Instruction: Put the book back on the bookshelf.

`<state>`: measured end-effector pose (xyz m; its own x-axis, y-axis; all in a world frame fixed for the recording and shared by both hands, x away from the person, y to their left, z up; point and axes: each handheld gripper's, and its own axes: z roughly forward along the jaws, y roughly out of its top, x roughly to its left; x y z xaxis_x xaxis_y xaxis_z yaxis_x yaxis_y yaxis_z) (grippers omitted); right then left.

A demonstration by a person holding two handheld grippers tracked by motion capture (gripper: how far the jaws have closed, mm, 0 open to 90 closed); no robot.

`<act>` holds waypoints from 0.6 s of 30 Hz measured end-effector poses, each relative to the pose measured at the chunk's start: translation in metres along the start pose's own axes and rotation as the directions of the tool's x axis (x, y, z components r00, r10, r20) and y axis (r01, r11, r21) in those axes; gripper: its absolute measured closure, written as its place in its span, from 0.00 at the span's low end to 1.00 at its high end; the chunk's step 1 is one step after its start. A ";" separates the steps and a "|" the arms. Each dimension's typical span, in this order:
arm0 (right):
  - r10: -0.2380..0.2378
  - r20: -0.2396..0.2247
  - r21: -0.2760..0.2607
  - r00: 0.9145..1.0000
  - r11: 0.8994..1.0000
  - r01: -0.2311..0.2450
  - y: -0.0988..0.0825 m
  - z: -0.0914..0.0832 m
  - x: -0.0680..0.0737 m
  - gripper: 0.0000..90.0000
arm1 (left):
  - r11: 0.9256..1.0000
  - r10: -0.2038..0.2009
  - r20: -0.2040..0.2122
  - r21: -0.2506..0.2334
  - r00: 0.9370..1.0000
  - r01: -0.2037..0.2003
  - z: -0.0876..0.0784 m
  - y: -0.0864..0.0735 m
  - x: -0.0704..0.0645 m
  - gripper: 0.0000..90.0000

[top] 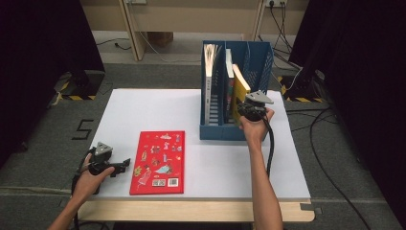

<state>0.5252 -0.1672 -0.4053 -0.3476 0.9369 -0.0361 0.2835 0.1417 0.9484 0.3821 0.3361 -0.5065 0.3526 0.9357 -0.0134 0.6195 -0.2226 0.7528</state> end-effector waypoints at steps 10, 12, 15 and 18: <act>0.090 0.013 -0.074 0.996 0.993 -0.089 0.011 0.011 -0.005 0.84 | 1.000 -0.001 0.001 0.000 1.000 0.001 0.000 0.000 0.000 0.14; 0.110 0.011 -0.088 0.994 0.990 -0.108 0.014 0.012 -0.006 0.84 | 1.000 -0.003 0.001 -0.002 1.000 0.003 0.000 0.000 0.000 0.14; 0.136 0.010 -0.109 0.991 0.985 -0.135 0.017 0.013 -0.006 0.84 | 1.000 -0.003 0.000 -0.003 1.000 0.003 0.000 0.000 0.000 0.15; 0.133 0.014 -0.125 0.991 0.984 -0.130 0.020 0.016 -0.006 0.84 | 1.000 -0.003 0.000 -0.003 1.000 0.003 0.000 0.000 0.000 0.15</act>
<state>0.5472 -0.1650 -0.3911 -0.2942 0.9519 0.0855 0.2128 -0.0220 0.9769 0.3821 0.3358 -0.5066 0.3508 0.9363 -0.0156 0.6186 -0.2192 0.7545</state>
